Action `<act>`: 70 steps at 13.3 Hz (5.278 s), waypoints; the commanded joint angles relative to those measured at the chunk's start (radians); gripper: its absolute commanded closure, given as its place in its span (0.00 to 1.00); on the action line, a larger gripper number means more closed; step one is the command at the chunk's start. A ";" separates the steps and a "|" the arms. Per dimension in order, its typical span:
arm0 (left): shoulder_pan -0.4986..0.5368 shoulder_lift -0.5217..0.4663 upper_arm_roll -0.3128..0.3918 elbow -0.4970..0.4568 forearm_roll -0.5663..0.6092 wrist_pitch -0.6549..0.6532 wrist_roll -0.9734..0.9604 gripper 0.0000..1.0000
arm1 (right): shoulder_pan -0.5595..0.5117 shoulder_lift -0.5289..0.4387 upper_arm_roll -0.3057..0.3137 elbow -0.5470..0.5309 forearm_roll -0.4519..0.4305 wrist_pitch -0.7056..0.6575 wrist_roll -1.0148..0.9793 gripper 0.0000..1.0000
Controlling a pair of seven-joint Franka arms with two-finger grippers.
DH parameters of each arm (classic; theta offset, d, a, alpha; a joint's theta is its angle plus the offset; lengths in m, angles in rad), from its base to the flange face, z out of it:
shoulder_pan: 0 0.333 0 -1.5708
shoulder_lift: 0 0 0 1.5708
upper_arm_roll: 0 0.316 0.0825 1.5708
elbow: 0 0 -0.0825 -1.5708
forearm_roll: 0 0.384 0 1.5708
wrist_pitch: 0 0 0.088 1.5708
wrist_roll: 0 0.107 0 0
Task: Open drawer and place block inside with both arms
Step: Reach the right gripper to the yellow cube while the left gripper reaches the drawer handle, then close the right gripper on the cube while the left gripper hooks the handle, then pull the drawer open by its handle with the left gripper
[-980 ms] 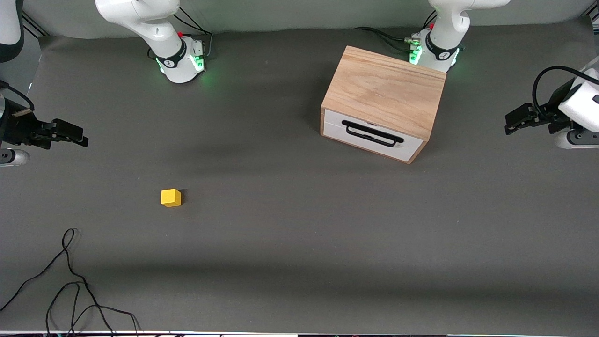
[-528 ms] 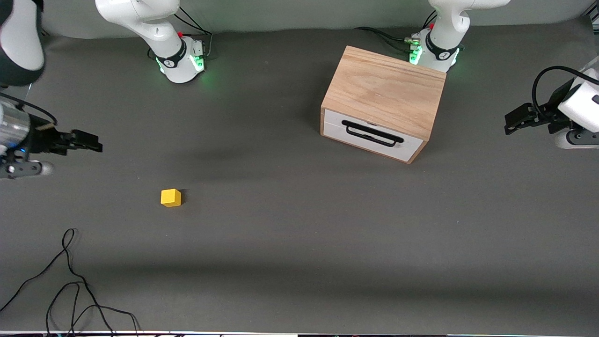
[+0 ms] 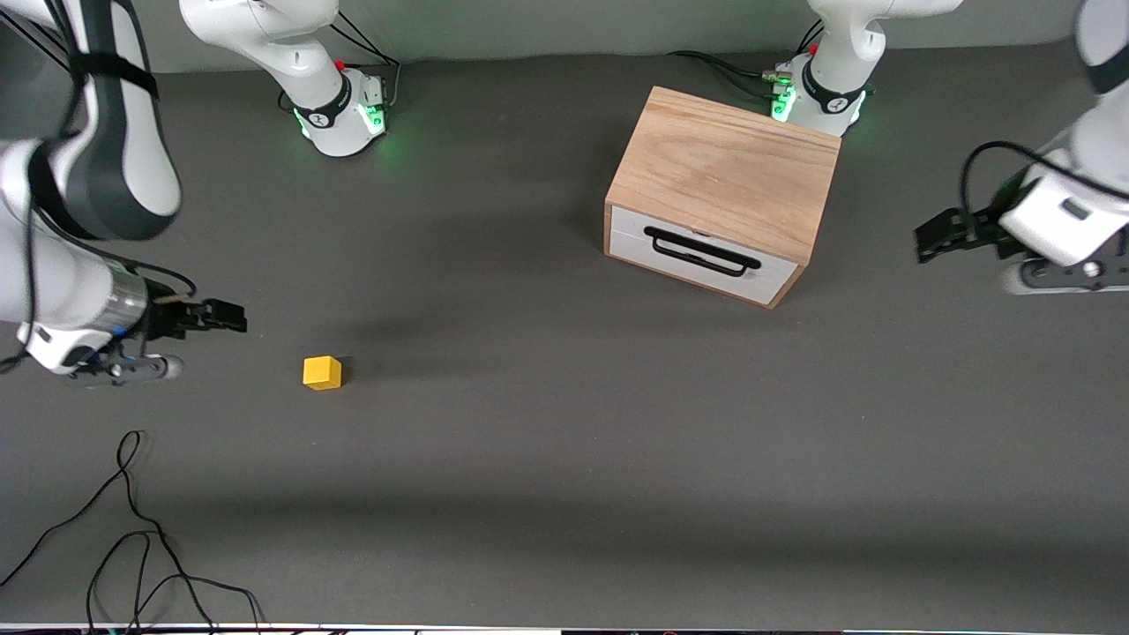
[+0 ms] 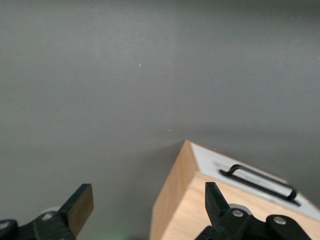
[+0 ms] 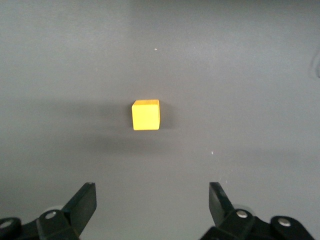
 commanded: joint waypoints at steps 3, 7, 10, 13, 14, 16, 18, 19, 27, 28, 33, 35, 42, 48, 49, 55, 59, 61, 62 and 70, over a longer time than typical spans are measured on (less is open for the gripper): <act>-0.155 0.044 -0.042 0.020 0.003 0.033 -0.451 0.00 | 0.005 0.067 -0.005 -0.116 -0.001 0.234 -0.016 0.00; -0.316 0.081 -0.046 0.029 0.000 0.085 -0.871 0.00 | 0.005 0.152 -0.002 -0.163 0.001 0.418 -0.013 0.00; -0.409 0.126 -0.054 0.059 0.004 0.079 -1.144 0.00 | 0.021 0.192 -0.002 -0.177 0.077 0.483 -0.015 0.00; -0.434 0.145 -0.058 0.081 0.001 0.074 -1.415 0.00 | 0.051 0.208 -0.003 -0.176 0.136 0.498 -0.016 0.00; -0.434 0.145 -0.058 0.083 0.001 0.074 -1.440 0.00 | 0.064 0.212 -0.003 -0.177 0.137 0.511 -0.018 0.00; -0.428 0.145 -0.058 0.080 0.000 0.068 -1.441 0.00 | 0.068 0.228 -0.003 -0.182 0.137 0.525 -0.018 0.00; -0.420 0.162 -0.057 0.070 0.000 0.062 -1.440 0.00 | 0.069 0.235 -0.003 -0.183 0.137 0.535 -0.019 0.00; -0.417 0.177 -0.057 0.069 -0.002 0.038 -1.435 0.00 | 0.068 0.240 -0.003 -0.183 0.136 0.540 -0.021 0.00; -0.413 0.317 -0.052 0.024 0.004 0.077 -1.428 0.00 | 0.069 0.286 -0.003 -0.243 0.136 0.623 -0.022 0.00; -0.413 0.324 -0.052 0.012 0.006 0.100 -1.428 0.00 | 0.069 0.289 -0.003 -0.245 0.136 0.621 -0.022 0.00; -0.414 0.326 -0.052 -0.077 0.013 0.162 -1.428 0.00 | 0.068 0.315 -0.002 -0.249 0.136 0.624 -0.022 0.00; -0.414 0.326 -0.052 -0.112 0.013 0.192 -1.426 0.00 | 0.068 0.331 -0.002 -0.249 0.137 0.626 -0.022 0.00; -0.420 0.343 -0.052 -0.198 0.029 0.289 -1.426 0.00 | 0.084 0.286 0.003 -0.248 0.137 0.614 -0.019 1.00; -0.419 0.381 -0.052 -0.190 0.038 0.327 -1.426 0.00 | 0.086 0.064 -0.005 -0.210 0.136 0.358 -0.008 1.00; -0.419 0.386 -0.052 -0.190 0.038 0.329 -1.426 0.00 | 0.086 0.027 -0.009 -0.181 0.136 0.283 -0.010 1.00; -0.420 0.415 -0.052 -0.140 0.058 0.361 -1.426 0.00 | 0.083 -0.116 -0.058 0.022 0.122 -0.108 -0.005 1.00; -0.420 0.485 -0.052 -0.040 0.058 0.372 -1.428 0.00 | 0.087 -0.145 -0.069 0.148 0.012 -0.323 -0.005 1.00; -0.422 0.522 -0.052 0.021 0.058 0.372 -1.429 0.00 | 0.084 -0.151 -0.074 0.149 0.019 -0.330 -0.007 1.00; -0.422 0.538 -0.052 0.049 0.059 0.372 -1.429 0.00 | 0.086 -0.143 -0.074 0.154 0.021 -0.330 -0.005 1.00; -0.422 0.617 -0.052 0.187 0.073 0.425 -1.437 0.00 | 0.087 -0.127 -0.065 0.191 0.024 -0.321 -0.002 1.00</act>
